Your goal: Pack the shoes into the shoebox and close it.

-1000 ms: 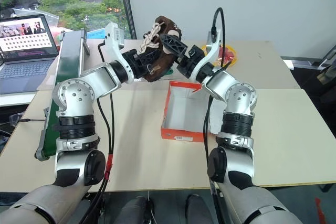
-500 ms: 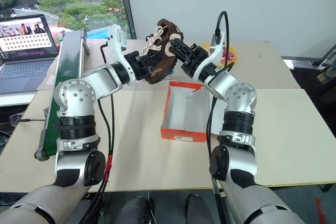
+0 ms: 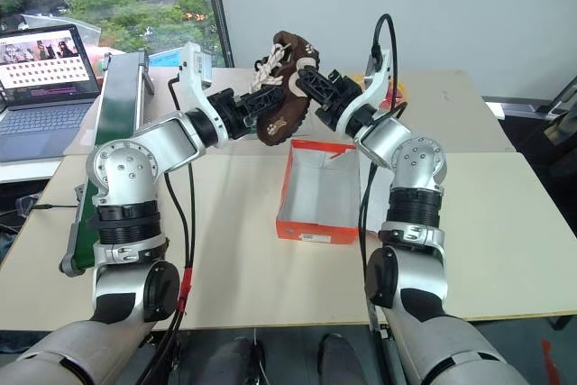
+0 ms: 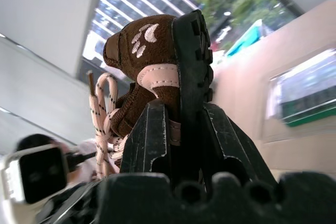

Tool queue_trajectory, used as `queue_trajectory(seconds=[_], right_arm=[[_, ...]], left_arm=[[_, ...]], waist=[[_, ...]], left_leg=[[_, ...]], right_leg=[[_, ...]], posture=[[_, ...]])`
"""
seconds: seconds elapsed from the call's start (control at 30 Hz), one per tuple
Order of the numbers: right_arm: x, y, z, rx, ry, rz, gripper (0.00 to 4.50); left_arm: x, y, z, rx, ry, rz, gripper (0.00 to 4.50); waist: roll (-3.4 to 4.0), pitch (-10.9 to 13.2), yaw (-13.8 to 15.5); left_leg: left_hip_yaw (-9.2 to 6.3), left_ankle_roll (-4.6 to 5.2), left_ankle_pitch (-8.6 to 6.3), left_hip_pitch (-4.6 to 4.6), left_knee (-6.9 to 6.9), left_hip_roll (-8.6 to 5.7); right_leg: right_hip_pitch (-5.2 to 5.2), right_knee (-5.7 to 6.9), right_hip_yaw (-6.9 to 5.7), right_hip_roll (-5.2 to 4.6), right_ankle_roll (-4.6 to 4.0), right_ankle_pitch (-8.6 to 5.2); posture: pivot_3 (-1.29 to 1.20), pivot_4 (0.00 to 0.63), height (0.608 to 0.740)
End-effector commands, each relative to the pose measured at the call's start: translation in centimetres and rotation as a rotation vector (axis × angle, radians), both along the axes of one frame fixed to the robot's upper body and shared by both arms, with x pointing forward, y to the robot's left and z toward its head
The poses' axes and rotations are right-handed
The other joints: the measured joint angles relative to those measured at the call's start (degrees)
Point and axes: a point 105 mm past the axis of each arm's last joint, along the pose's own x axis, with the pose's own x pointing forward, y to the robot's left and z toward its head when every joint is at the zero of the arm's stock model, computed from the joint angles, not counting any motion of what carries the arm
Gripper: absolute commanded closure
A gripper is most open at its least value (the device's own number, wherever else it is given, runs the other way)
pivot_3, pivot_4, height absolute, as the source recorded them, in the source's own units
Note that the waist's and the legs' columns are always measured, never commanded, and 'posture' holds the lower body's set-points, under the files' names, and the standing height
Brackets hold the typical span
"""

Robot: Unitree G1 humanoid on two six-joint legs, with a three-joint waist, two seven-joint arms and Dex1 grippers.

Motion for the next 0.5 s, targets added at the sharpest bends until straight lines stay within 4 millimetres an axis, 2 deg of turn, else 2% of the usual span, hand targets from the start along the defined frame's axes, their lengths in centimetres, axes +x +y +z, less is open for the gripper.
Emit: queue_trajectory(seconds=[0.03, 0.13, 0.3, 0.43, 0.5], right_arm=[[0.2, -2.0, 3.0, -0.229, -0.077, -0.161, 4.15], [0.5, -3.7, 2.1, -0.417, -0.01, -0.272, 4.15], [-0.9, -4.6, 0.7, -0.698, 0.042, -0.256, 4.15], [-2.2, -4.4, -1.9, -0.798, 0.223, -0.145, 4.15], [-2.5, -4.3, -2.9, -0.828, 0.262, -0.124, 4.15]], left_arm=[[-1.2, 2.3, -0.4, 0.037, -0.019, -0.006, 0.73], [-1.9, 3.0, -1.7, 0.147, -0.031, -0.021, 0.73], [-3.3, 3.0, -4.6, 0.418, -0.079, -0.097, 0.73], [-3.3, 2.3, -5.2, 0.429, -0.096, -0.118, 0.73], [-3.2, 1.9, -5.4, 0.442, -0.108, -0.124, 0.73]], waist=[[0.01, 0.0, -0.2], [0.01, 0.0, -0.2], [0.05, 0.0, -0.1], [0.05, 0.0, 0.3], [0.05, 0.0, 0.3]], left_leg=[[0.02, 0.0, 0.0, 0.0, -0.01, 0.0], [0.03, -0.01, 0.0, 0.0, -0.02, 0.01], [0.08, 0.0, 0.0, -0.03, -0.02, -0.01], [0.05, 0.03, -0.01, -0.05, -0.03, 0.02], [0.05, 0.26, -0.12, -0.04, 0.01, 0.02]], right_leg=[[-0.03, 0.0, 0.04, 0.0, 0.0, 0.0], [-0.06, 0.0, 0.04, 0.0, 0.0, 0.0], [-0.07, -0.01, 0.06, -0.01, 0.0, 0.0], [-0.07, -0.03, 0.02, 0.0, -0.01, 0.0], [-0.01, -0.04, 0.02, -0.01, -0.01, 0.0]], posture=[[0.0, 0.15, 0.74], [0.0, 0.15, 0.74], [0.0, 0.15, 0.74], [0.0, 0.15, 0.74], [0.0, 0.15, 0.74]])
